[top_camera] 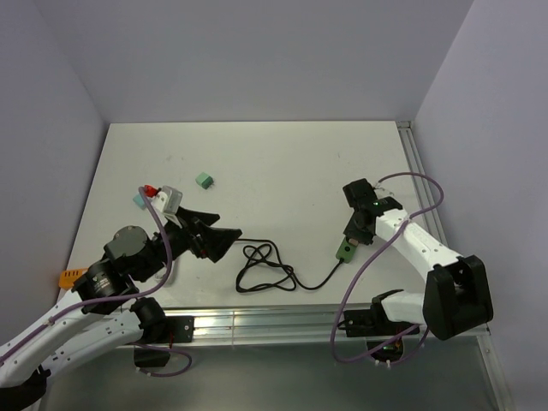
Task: Insert the plug
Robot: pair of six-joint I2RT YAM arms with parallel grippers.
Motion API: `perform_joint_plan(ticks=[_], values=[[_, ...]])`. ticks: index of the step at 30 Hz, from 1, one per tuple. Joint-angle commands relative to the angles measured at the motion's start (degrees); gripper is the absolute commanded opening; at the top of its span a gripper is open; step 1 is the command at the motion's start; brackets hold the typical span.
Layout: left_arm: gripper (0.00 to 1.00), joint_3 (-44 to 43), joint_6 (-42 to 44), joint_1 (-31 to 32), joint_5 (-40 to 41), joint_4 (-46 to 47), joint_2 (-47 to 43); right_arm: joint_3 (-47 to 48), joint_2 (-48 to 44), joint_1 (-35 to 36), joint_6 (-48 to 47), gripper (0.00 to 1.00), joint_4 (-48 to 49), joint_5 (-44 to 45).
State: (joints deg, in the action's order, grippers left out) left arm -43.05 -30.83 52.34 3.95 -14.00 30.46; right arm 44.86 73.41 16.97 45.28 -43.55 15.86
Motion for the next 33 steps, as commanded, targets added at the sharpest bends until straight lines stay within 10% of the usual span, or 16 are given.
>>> perform_joint_plan(ticks=[1,4,7,18,22,33], values=[[1.00,-1.7,-0.3,0.0,0.4,0.3,0.1,-1.5,1.1,0.6,1.3,0.23,2.9,-3.3],[1.00,-2.6,-0.6,0.0,1.0,-0.8,1.1,2.8,-1.5,0.8,-0.1,0.73,1.2,-2.5],[1.00,-3.0,-1.2,0.0,1.9,-1.5,1.4,7.8,-4.0,1.1,-1.2,0.99,-1.9,-1.4],[0.99,-4.9,-5.7,0.0,6.2,-6.0,1.9,10.8,-13.4,1.7,-3.3,0.95,-9.4,3.6],[0.99,-5.6,-7.9,0.1,5.0,-5.7,2.9,9.3,-10.7,1.0,-5.4,0.76,-6.7,5.0],[1.00,-5.3,-8.8,0.0,3.1,-3.8,3.6,8.0,-2.6,-4.6,-8.1,0.74,0.9,2.0]])
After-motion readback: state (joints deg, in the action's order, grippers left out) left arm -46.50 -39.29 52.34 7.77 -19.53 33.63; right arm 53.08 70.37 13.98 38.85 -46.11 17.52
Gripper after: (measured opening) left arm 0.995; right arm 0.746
